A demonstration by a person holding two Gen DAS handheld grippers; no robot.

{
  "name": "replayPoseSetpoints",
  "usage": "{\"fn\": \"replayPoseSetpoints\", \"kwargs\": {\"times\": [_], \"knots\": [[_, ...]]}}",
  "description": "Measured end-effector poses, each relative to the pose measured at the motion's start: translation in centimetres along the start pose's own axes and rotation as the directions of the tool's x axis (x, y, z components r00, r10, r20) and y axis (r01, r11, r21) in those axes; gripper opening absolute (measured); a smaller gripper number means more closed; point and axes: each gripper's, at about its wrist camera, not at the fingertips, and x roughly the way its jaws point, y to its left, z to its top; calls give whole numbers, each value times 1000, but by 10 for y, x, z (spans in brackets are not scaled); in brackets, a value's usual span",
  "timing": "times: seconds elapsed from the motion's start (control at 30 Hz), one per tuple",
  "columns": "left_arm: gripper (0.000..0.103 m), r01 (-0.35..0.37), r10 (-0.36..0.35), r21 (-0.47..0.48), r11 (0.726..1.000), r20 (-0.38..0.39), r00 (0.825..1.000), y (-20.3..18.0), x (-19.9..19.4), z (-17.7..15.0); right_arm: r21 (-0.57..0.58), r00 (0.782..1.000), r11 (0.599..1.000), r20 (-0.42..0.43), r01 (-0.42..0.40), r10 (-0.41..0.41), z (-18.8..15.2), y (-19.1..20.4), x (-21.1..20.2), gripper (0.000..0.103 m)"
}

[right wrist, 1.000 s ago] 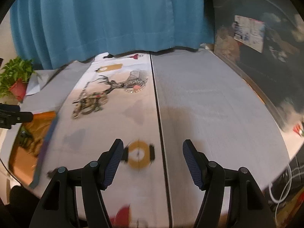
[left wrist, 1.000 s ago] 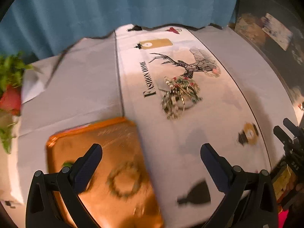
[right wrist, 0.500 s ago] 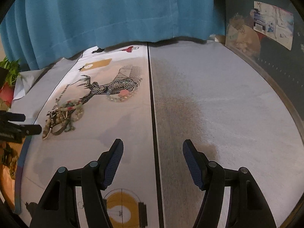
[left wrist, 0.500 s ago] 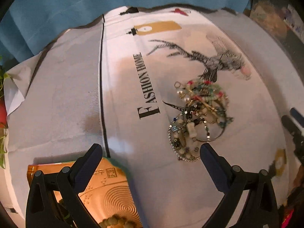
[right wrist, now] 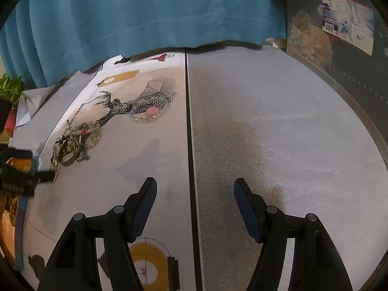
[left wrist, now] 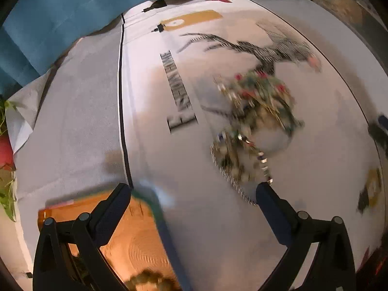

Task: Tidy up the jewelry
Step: 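Grasp the silver chain bracelet with the left tool while the right tool grasps the crystal bracelet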

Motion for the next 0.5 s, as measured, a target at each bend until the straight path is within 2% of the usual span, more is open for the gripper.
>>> {"fn": "replayPoseSetpoints", "kwargs": {"times": [0.17,0.37,0.5], "knots": [[102,91,-91,-18,996,-43,995,1,-2,-25,-2,1000,1000,9,1,-1,1,0,-4,69],[102,114,-116,-36,993,-57,992,2,5,-17,-30,1000,1000,9,0,0,4,4,2,70],[102,115,-115,-8,993,-36,993,0,6,-11,-71,1000,997,24,-6,8,25,5,19,70]]}}
